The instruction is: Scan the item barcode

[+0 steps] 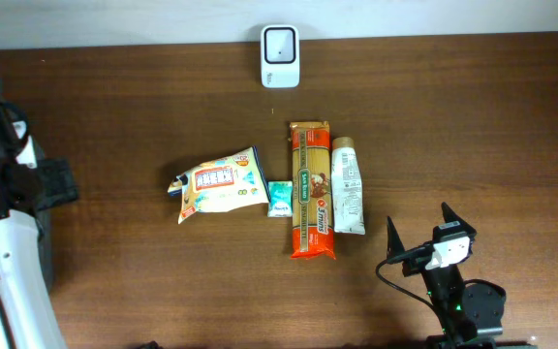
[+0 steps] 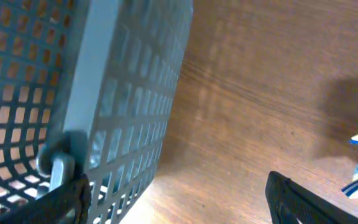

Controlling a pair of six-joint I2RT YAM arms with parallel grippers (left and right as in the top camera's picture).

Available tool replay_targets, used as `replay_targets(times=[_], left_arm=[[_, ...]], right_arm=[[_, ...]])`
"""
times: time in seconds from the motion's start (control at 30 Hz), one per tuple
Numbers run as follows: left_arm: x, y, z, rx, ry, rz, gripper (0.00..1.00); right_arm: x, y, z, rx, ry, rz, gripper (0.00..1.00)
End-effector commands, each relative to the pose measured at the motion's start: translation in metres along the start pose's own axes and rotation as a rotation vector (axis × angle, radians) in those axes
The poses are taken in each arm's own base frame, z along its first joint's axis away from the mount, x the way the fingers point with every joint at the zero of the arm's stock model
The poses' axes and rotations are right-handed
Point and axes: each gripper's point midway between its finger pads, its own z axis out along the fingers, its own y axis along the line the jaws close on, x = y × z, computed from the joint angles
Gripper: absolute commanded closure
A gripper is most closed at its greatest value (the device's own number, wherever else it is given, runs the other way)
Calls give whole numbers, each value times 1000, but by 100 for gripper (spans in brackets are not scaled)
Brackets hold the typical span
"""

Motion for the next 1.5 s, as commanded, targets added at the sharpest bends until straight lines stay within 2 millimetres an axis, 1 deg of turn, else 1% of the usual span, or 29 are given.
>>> replay_targets(times=[0.0, 0.03, 0.1, 0.2, 0.23, 0.27, 0.3, 0.4, 0.47, 0.53, 0.6, 0.63, 0.77, 0.83, 0.97, 1.03, 1.2, 1.3, 1.33, 1.4, 1.47], left_arm=[[4, 19, 6, -42, 19, -24, 12], [4, 22, 7, -46, 21, -32, 12], [3, 16, 7, -11, 14, -34, 13], [-4, -16, 4, 178, -24, 17, 13], [-8, -36, 0, 295, -54, 68, 13], [-12, -52, -6, 389, -87, 105, 12], [-16, -63, -12, 460, -117, 140, 11], [-21, -65, -13, 469, -141, 142, 7], [-26, -66, -13, 474, -160, 142, 6], [-33, -74, -14, 526, -186, 144, 6], [-39, -77, -6, 540, -186, 144, 6], [-40, -81, -1, 561, -178, 143, 0], [-38, -90, 24, 590, -115, 138, 1], [-37, -89, 29, 578, -99, 138, 1], [-37, -85, 32, 550, -97, 142, 1], [-37, -84, 32, 542, -125, 254, 1], [-37, -84, 32, 542, -127, 260, 1], [-37, -84, 32, 542, -127, 260, 1], [-37, -84, 32, 542, -127, 260, 1], [-37, -84, 32, 542, -127, 260, 1], [-37, -84, 32, 542, -127, 260, 1]], right_arm=[[3, 1, 0, -5, 5, 1, 1], [3, 1, 0, -5, 5, 1, 1], [3, 1, 0, -5, 5, 1, 1], [3, 1, 0, -5, 5, 1, 1], [3, 1, 0, -5, 5, 1, 1], [3, 1, 0, -5, 5, 1, 1], [3, 1, 0, -5, 5, 1, 1], [3, 1, 0, -5, 5, 1, 1], [3, 1, 0, -4, 5, 1, 1], [3, 1, 0, -5, 5, 1, 1], [3, 1, 0, -5, 5, 1, 1], [3, 1, 0, -5, 5, 1, 1], [3, 1, 0, -5, 5, 1, 1], [4, -4, 0, 21, 7, 1, 1], [5, -6, 0, 37, 11, 2, 1], [5, -6, 0, 37, 11, 2, 1], [4, -5, 0, 29, 6, 7, 1], [-10, 15, -1, -88, -50, -1, 2], [-23, 24, -4, -144, -77, -7, 1], [-43, 27, -8, -166, -95, -12, 1], [-65, 26, -10, -171, -77, -8, 1]])
